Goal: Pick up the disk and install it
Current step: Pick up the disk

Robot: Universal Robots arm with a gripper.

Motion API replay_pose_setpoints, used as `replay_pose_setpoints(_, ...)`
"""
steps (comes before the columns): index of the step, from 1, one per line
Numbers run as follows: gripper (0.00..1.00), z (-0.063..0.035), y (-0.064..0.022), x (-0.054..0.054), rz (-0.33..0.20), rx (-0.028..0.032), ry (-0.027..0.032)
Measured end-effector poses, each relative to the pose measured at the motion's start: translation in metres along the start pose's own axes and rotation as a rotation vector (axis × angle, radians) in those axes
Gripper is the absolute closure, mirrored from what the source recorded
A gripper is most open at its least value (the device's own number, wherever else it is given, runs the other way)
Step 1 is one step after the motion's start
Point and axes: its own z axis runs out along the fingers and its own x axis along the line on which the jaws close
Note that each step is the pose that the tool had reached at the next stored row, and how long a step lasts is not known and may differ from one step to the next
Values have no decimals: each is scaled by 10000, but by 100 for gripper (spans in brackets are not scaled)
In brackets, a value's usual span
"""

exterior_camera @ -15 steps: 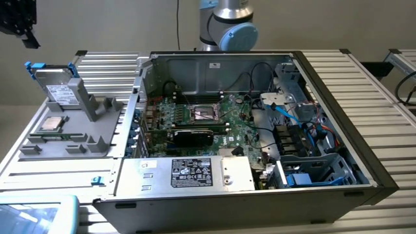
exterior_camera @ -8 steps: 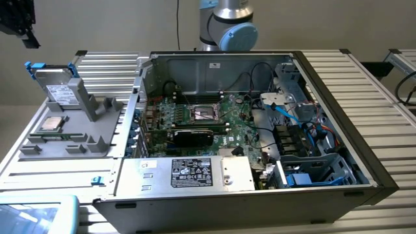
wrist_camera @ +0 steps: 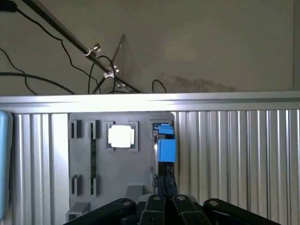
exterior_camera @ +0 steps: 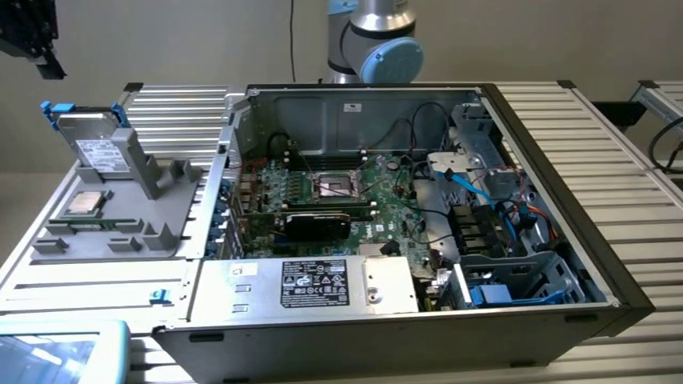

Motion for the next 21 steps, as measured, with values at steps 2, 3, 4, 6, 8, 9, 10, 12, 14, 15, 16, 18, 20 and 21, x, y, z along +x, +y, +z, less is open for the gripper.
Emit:
replay_pose_setpoints(2,89,0,5,0,-1,-1,1)
replay_pose_setpoints(3,82,0,7,0,-1,0,0)
replay_pose_setpoints(4,82,1,9,0,-3,1,0)
replay_pose_setpoints(6,69,1,15,0,-5,0,0)
replay_pose_setpoints(8,64,0,24,1,-14,0,0)
replay_pose_setpoints(9,64,1,26,1,-22,0,0)
replay_pose_setpoints(10,52,2,28,0,-35,2,0)
replay_pose_setpoints(12,46,8,32,-3,-62,0,8)
replay_pose_setpoints(14,40,28,34,-17,-96,-2,38)
replay_pose_setpoints(15,40,40,36,-28,-112,-3,48)
replay_pose_setpoints(16,34,52,37,-41,-126,-4,57)
replay_pose_setpoints(18,34,79,46,-66,-153,-2,68)
replay_pose_setpoints(20,34,109,95,-78,-182,-3,70)
replay_pose_setpoints(21,34,127,131,-83,-194,-2,70)
